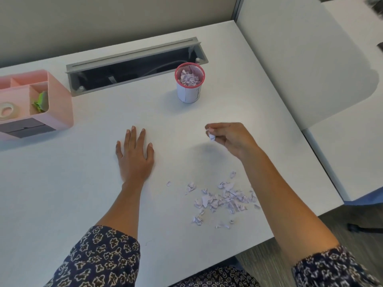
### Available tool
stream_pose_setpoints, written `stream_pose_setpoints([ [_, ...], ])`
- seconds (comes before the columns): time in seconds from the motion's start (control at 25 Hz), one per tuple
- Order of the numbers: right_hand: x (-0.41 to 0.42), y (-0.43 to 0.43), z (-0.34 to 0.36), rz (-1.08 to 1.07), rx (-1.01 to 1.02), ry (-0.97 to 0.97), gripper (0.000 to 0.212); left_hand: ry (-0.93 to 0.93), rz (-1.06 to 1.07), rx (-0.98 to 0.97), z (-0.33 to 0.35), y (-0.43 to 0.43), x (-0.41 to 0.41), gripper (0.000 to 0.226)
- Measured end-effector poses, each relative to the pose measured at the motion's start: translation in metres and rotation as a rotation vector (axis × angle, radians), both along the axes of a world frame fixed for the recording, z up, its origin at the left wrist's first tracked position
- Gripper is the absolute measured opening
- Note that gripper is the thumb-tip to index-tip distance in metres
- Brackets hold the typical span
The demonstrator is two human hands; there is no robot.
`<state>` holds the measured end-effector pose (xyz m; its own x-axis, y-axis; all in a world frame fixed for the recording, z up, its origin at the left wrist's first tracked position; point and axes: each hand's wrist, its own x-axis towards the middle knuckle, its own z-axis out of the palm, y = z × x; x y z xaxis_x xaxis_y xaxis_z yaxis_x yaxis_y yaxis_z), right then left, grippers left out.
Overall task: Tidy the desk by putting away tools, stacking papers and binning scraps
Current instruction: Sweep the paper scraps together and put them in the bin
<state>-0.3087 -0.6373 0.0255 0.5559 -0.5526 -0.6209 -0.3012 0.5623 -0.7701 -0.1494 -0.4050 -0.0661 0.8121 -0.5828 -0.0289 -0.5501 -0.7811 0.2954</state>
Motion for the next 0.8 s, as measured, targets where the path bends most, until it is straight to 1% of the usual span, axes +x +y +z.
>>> stream_pose_setpoints([
  [0.12,0.041,-0.019,0.023,-0.015,-0.089,-0.061,0.013,-0.009,-0.004,0.006,-0.001,0.000,0.001,0.054],
  [0.24,0.087,-0.037,0.041,-0.032,-0.249,-0.055,0.012,-0.010,-0.004,0.014,-0.002,0.000,0.002,0.056],
  [0.32,0.117,-0.048,0.044,-0.020,-0.450,0.052,0.013,-0.004,0.000,0.017,-0.001,-0.001,0.002,0.056],
  [0.4,0.141,-0.057,0.042,0.075,-0.721,0.210,0.020,-0.001,0.003,0.023,-0.001,-0.001,0.003,0.056],
  [0.48,0.155,-0.063,0.041,0.192,-0.916,0.313,0.025,0.000,0.006,0.025,-0.001,-0.001,0.003,0.056],
  [0.56,0.161,-0.066,0.038,0.309,-1.006,0.373,0.028,0.008,0.007,0.021,0.000,-0.002,0.004,0.056],
  [0.64,0.160,-0.068,0.039,0.374,-1.057,0.377,0.028,0.006,0.010,0.024,0.001,-0.003,0.004,0.056],
  [0.72,0.154,-0.070,0.042,0.313,-1.093,0.317,0.025,0.005,0.015,0.017,0.001,-0.003,0.003,0.055],
  [0.8,0.142,-0.073,0.043,0.168,-1.101,0.244,0.024,-0.003,0.021,0.014,0.000,-0.003,0.003,0.055],
])
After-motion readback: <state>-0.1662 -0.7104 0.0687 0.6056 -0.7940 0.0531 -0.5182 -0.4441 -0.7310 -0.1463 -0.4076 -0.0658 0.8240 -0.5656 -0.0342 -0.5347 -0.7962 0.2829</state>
